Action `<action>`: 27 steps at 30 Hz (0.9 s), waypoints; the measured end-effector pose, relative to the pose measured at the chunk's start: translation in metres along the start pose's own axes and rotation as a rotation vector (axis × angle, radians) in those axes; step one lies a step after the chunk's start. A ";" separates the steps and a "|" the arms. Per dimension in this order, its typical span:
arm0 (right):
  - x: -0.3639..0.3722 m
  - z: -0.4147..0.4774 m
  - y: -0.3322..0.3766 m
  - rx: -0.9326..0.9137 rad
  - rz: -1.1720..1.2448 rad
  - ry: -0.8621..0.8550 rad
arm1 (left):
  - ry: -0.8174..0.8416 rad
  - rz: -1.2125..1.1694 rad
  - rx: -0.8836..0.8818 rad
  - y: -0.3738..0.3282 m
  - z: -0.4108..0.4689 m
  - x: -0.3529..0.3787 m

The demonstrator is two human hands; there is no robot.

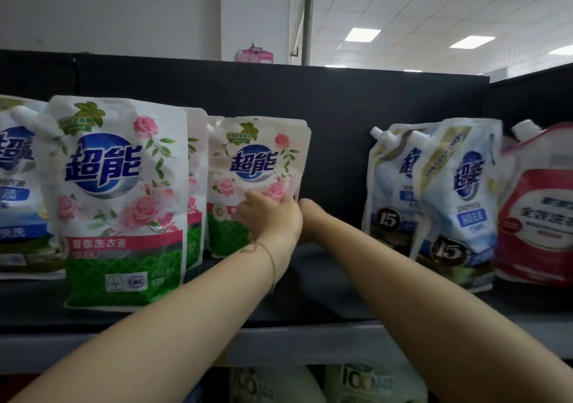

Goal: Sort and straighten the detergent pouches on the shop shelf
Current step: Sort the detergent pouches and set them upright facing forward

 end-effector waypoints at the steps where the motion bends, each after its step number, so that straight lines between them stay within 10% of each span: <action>1: -0.007 -0.011 0.003 -0.051 -0.139 -0.014 | -0.003 0.009 0.038 0.001 0.001 0.002; 11: -0.062 -0.110 -0.045 -0.133 -0.598 -0.187 | 0.423 0.053 0.201 0.005 -0.037 0.065; 21: -0.100 -0.152 -0.100 -0.346 -0.748 -0.890 | 0.510 0.213 0.281 -0.013 -0.009 0.118; 27: -0.112 -0.139 -0.131 -0.276 -0.755 -0.930 | 0.516 0.146 0.171 -0.022 0.027 0.144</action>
Point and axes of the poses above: each hand's wrist, its own z-axis towards the middle knuckle, its own x-axis out of the palm, y = z × x, the point moved 1 cm from there along z, towards the middle knuckle, and after that the axes turned 8 degrees about y, right-handed, at the moved point
